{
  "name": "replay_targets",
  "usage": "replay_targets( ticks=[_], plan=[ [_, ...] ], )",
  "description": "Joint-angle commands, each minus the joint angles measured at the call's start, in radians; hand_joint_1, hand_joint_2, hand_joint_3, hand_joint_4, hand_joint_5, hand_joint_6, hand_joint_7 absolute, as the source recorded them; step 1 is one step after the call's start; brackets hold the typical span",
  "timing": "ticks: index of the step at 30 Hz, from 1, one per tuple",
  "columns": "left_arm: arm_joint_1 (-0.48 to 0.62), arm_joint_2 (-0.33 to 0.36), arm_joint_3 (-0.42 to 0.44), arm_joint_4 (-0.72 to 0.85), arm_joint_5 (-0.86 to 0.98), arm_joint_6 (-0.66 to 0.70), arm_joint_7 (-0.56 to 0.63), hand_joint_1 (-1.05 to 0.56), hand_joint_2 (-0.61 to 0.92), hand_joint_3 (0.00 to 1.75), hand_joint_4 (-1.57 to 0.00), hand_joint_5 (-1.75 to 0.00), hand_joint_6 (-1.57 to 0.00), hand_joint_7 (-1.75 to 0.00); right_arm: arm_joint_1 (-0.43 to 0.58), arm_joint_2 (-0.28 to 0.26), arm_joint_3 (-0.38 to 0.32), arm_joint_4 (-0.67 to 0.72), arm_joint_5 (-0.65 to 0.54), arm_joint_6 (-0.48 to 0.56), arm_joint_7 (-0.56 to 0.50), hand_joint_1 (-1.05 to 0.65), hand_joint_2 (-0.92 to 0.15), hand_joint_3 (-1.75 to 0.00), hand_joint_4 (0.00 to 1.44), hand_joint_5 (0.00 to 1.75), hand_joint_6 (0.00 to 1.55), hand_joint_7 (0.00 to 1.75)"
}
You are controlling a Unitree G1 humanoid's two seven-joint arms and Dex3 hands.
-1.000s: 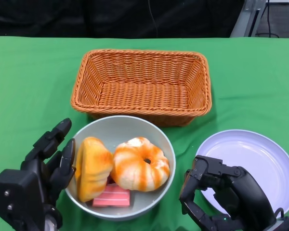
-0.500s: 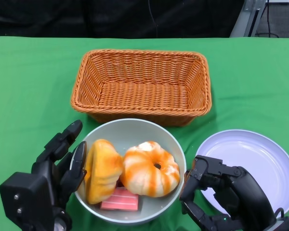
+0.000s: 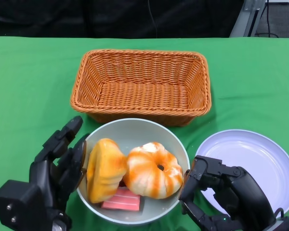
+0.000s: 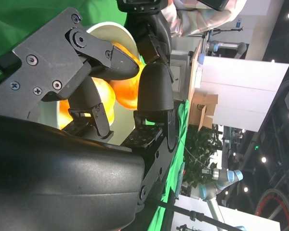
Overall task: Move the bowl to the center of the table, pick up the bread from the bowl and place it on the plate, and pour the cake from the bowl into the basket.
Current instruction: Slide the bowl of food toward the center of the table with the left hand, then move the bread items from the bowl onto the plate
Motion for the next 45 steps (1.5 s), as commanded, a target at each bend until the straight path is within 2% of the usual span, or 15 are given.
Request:
replay_targets(
  ticks=[1, 8, 14, 17, 22, 26, 27, 28, 30, 31, 32, 34, 40, 42, 45],
  plan=[
    [-0.031, 0.028, 0.022, -0.011, 0.031, -0.015, 0.037, -0.58, 0.92, 0.33, -0.72, -0.03, -0.7, -0.02, -0.01, -0.004, -0.007, 0.004, 0.014, 0.002, 0.002, -0.14, -0.41, -1.13, 0.79, 1.61, 0.7, 1.38],
    [-0.054, 0.077, 0.051, -0.079, 0.062, 0.06, 0.079, -0.53, 0.92, 0.26, -0.72, -0.03, -0.67, 0.0, -0.007, 0.001, -0.007, 0.002, 0.035, 0.013, 0.009, -0.15, -0.41, -1.13, 0.77, 1.62, 0.69, 1.38],
    [-0.063, 0.104, 0.074, -0.121, 0.002, 0.046, 0.034, -0.5, 0.92, 0.17, -0.75, -0.04, -0.69, -0.01, -0.002, -0.003, -0.005, -0.013, 0.035, 0.029, 0.007, -0.14, -0.4, -1.15, 0.77, 1.63, 0.68, 1.39],
    [-0.055, 0.117, 0.073, -0.157, -0.043, -0.001, -0.033, -0.44, 0.92, 0.13, -0.82, -0.07, -0.78, -0.05, 0.0, -0.002, -0.008, -0.013, 0.044, 0.034, 0.01, -0.14, -0.4, -1.16, 0.76, 1.63, 0.67, 1.39],
    [-0.049, 0.154, 0.057, -0.174, -0.146, -0.076, -0.232, -0.18, 0.92, 0.21, -1.16, -0.22, -1.08, -0.11, -0.003, -0.006, -0.014, -0.016, 0.055, 0.043, 0.014, -0.14, -0.39, -1.16, 0.76, 1.63, 0.68, 1.39],
    [-0.045, 0.184, 0.028, -0.179, -0.212, -0.111, -0.399, -0.09, 0.92, 0.31, -1.23, -0.25, -1.18, -0.1, -0.011, -0.01, -0.022, -0.014, 0.061, 0.045, 0.017, -0.14, -0.38, -1.17, 0.76, 1.62, 0.68, 1.39],
    [-0.045, 0.193, 0.021, -0.175, -0.211, -0.115, -0.426, -0.08, 0.92, 0.29, -1.22, -0.41, -1.23, -0.12, -0.015, -0.013, -0.026, -0.01, 0.062, 0.04, 0.02, -0.14, -0.38, -1.17, 0.75, 1.61, 0.67, 1.39],
    [-0.046, 0.199, 0.016, -0.17, -0.209, -0.119, -0.447, -0.07, 0.92, 0.29, -1.12, -0.73, -1.28, -0.16, -0.02, -0.015, -0.029, -0.007, 0.065, 0.036, 0.025, -0.15, -0.38, -1.17, 0.74, 1.61, 0.67, 1.38],
    [-0.048, 0.21, 0.011, -0.164, -0.208, -0.116, -0.479, -0.06, 0.92, 0.29, -1.06, -0.92, -1.3, -0.2, -0.024, -0.018, -0.036, -0.002, 0.062, 0.027, 0.027, -0.15, -0.38, -1.17, 0.74, 1.61, 0.66, 1.38],
    [-0.049, 0.217, 0.008, -0.165, -0.207, -0.106, -0.492, -0.07, 0.91, 0.31, -1.03, -1.05, -1.28, -0.3, -0.025, -0.018, -0.04, 0.0, 0.06, 0.022, 0.027, -0.15, -0.4, -1.14, 0.74, 1.59, 0.67, 1.36],
    [-0.05, 0.225, 0.005, -0.165, -0.211, -0.098, -0.509, -0.07, 0.88, 0.36, -0.99, -1.16, -1.15, -0.58, -0.026, -0.018, -0.044, 0.002, 0.059, 0.019, 0.027, -0.16, -0.41, -1.1, 0.74, 1.58, 0.68, 1.34],
    [-0.052, 0.235, 0.001, -0.167, -0.219, -0.083, -0.532, -0.06, 0.85, 0.44, -0.96, -1.25, -1.03, -0.85, -0.029, -0.017, -0.05, 0.006, 0.057, 0.013, 0.026, -0.16, -0.44, -1.05, 0.74, 1.58, 0.68, 1.32],
    [-0.073, 0.219, 0.009, -0.135, -0.217, -0.093, -0.545, -0.07, 0.82, 0.53, -0.95, -1.31, -0.98, -0.98, -0.053, -0.012, -0.067, 0.019, 0.042, -0.017, 0.014, -0.18, -0.48, -0.98, 0.75, 1.56, 0.7, 1.28],
    [-0.084, 0.205, 0.016, -0.105, -0.195, -0.114, -0.52, -0.07, 0.76, 0.67, -0.92, -1.34, -0.9, -1.09, -0.066, -0.012, -0.076, 0.027, 0.003, -0.055, -0.009, -0.19, -0.5, -0.93, 0.75, 1.54, 0.7, 1.25],
    [-0.101, 0.191, 0.024, -0.063, -0.186, -0.13, -0.501, -0.07, 0.73, 0.76, -0.9, -1.35, -0.86, -1.15, -0.084, -0.02, -0.086, 0.024, -0.052, -0.087, -0.042, -0.17, -0.49, -0.93, 0.74, 1.48, 0.7, 1.19]
  ],
)
